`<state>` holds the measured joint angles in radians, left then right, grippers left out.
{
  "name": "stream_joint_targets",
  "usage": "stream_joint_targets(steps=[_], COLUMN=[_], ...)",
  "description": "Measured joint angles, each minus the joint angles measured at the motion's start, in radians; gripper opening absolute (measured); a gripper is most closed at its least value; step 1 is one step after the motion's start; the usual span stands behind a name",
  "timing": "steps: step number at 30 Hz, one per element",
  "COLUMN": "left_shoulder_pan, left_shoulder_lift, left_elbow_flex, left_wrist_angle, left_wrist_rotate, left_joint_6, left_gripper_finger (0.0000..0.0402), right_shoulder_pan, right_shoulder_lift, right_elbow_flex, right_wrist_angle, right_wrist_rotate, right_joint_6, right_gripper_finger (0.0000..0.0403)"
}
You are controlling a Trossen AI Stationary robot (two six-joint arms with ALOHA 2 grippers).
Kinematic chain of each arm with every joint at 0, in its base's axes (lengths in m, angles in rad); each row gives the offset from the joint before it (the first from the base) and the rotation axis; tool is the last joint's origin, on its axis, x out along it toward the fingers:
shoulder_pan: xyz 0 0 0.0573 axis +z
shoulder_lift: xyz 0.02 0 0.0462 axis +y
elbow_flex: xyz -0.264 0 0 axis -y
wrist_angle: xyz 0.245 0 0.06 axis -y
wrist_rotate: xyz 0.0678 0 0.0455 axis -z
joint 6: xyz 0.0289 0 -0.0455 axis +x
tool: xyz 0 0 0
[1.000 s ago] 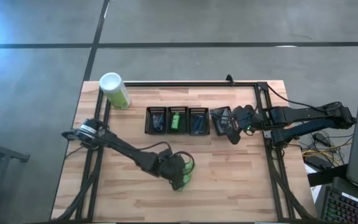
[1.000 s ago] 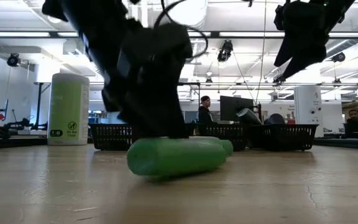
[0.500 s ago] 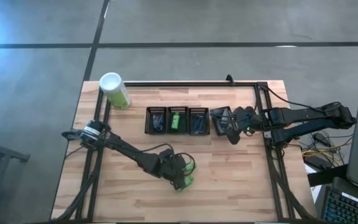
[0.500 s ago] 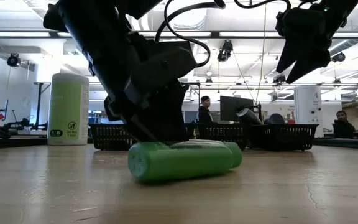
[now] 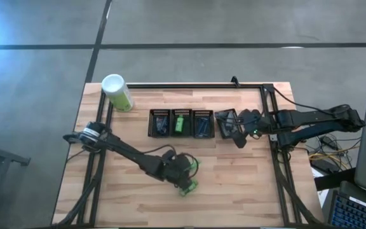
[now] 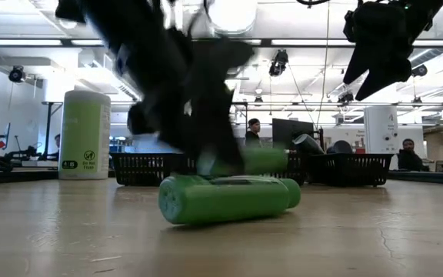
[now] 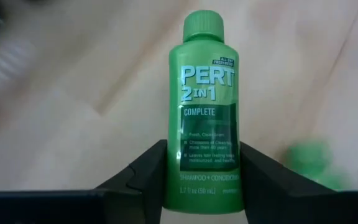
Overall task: Pick & Place Travel size toiletries
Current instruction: Put the green shampoo into the middle left black bin
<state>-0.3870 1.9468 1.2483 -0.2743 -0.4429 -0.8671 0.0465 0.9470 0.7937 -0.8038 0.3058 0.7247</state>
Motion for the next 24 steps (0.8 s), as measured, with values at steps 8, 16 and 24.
stream_joint_targets(steps=[8,16,24], left_shoulder_pan=[0.035,0.258,0.406], left_shoulder_lift=[-0.150,-0.152,-0.136], left_elbow_flex=[0.007,0.006,0.006], left_wrist_angle=[-0.067,-0.117,-0.127], left_wrist_rotate=[-0.375,-0.328,-0.176], left_joint_6=[-0.521,-0.635,-0.472], left_gripper_finger=[0.0160,0.0160,0.0160], right_shoulder_pan=[0.001,0.001,0.001], right_shoulder_lift=[-0.047,-0.065,-0.064], right_elbow_flex=[0.000,0.000,0.000], right_wrist_angle=[0.001,0.002,-0.001], right_wrist_rotate=[0.036,0.088,0.088], right_joint_6=[0.032,0.032,0.035], right_gripper_finger=[0.0368,0.0368,0.0368])
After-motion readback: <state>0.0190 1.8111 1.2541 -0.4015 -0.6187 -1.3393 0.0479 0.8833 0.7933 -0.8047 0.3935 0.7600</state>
